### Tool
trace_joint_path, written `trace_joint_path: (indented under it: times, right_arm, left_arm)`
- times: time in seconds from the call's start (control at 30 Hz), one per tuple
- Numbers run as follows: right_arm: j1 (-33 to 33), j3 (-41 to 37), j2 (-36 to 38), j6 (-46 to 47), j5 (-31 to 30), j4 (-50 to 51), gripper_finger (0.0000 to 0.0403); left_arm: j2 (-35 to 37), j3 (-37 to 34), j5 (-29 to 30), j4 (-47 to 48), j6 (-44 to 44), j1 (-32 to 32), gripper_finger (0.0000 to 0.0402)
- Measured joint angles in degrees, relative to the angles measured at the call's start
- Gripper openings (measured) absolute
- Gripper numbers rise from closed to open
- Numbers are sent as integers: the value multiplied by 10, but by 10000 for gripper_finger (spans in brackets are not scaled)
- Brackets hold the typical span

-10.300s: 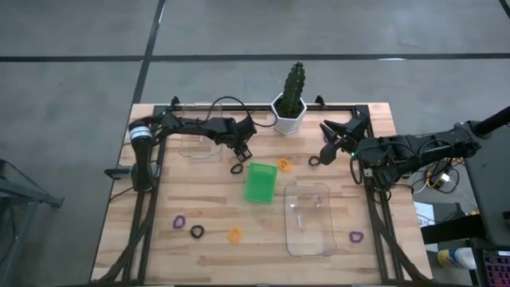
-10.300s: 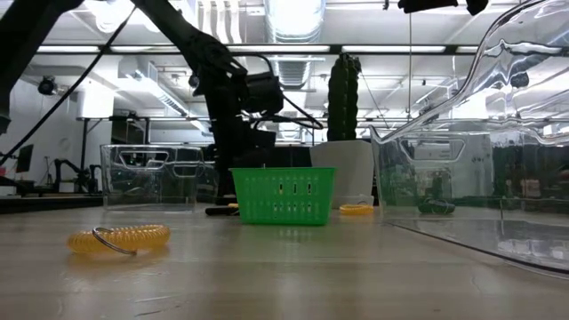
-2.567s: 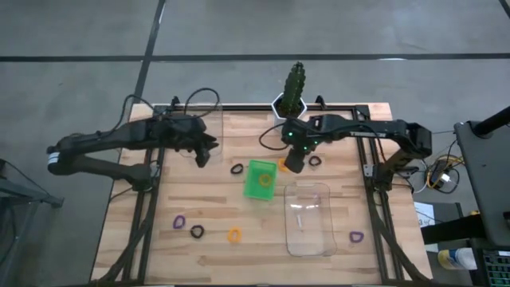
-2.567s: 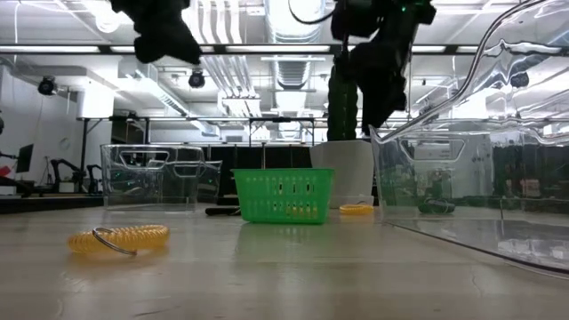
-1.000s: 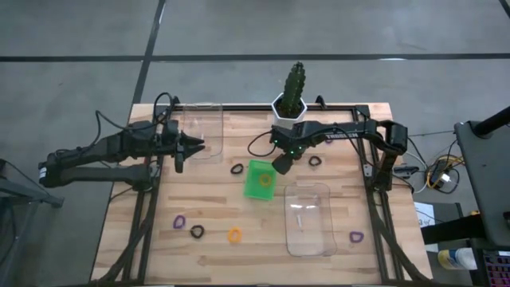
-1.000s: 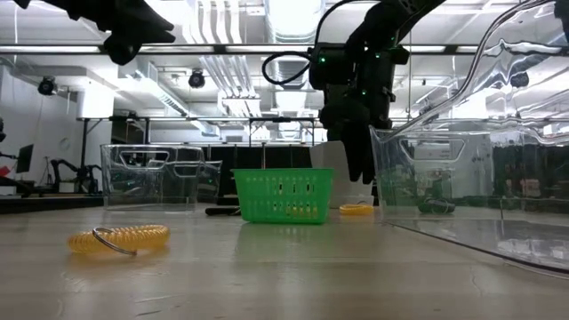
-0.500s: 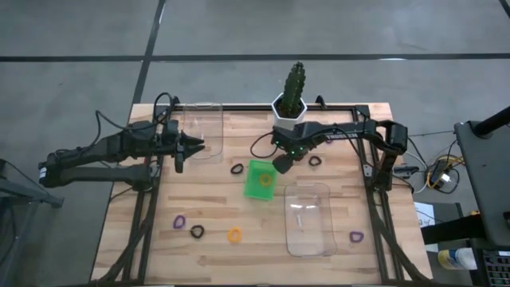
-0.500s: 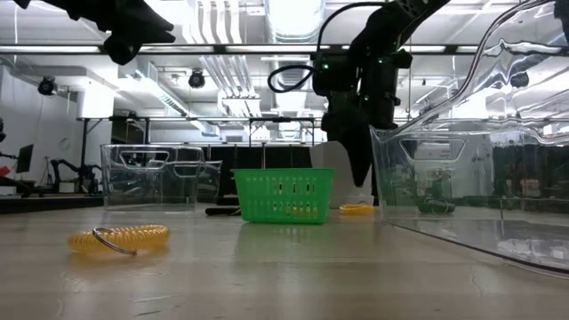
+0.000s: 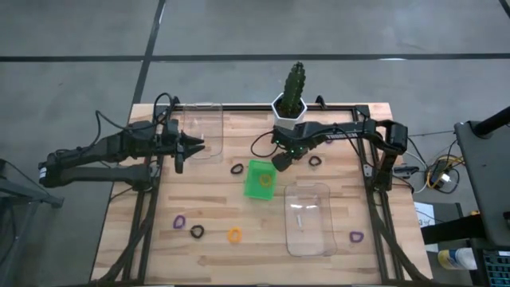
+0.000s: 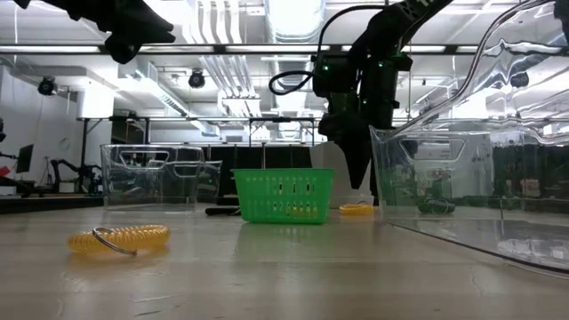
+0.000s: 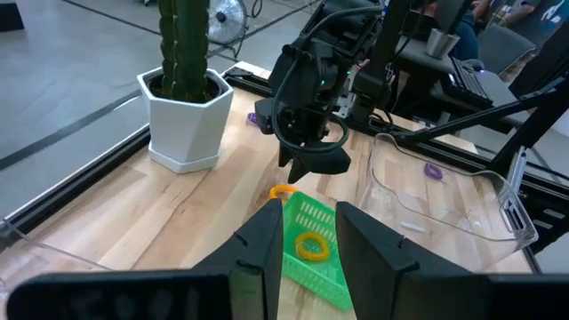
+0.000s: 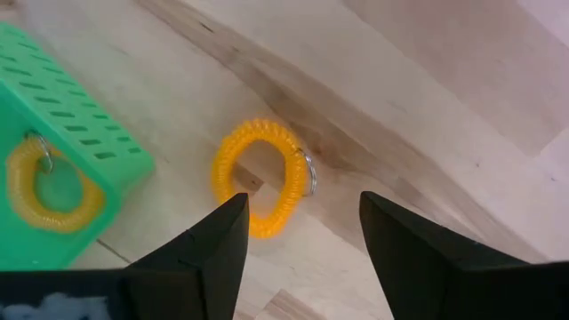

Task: Sort spring keychains
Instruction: Put the top right yellow spring keychain into the green basket

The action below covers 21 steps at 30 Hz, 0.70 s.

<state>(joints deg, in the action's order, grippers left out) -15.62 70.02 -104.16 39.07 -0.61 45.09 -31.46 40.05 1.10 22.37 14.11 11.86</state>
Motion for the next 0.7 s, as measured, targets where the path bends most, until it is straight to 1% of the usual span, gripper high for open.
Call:
trace_joint_path:
  times: [0.27,0.5,0.7]
  right_arm:
    - [0,-4,0,11,0,-4,210]
    - [0,-24,0,32,0,-10,210]
    - [1,-38,0,42,2,-41,210]
  left_arm:
    - [0,0,0,0,0,0,99]
    - [0,0,0,0,-5,0,99]
    - [0,0,0,0,-5,0,99]
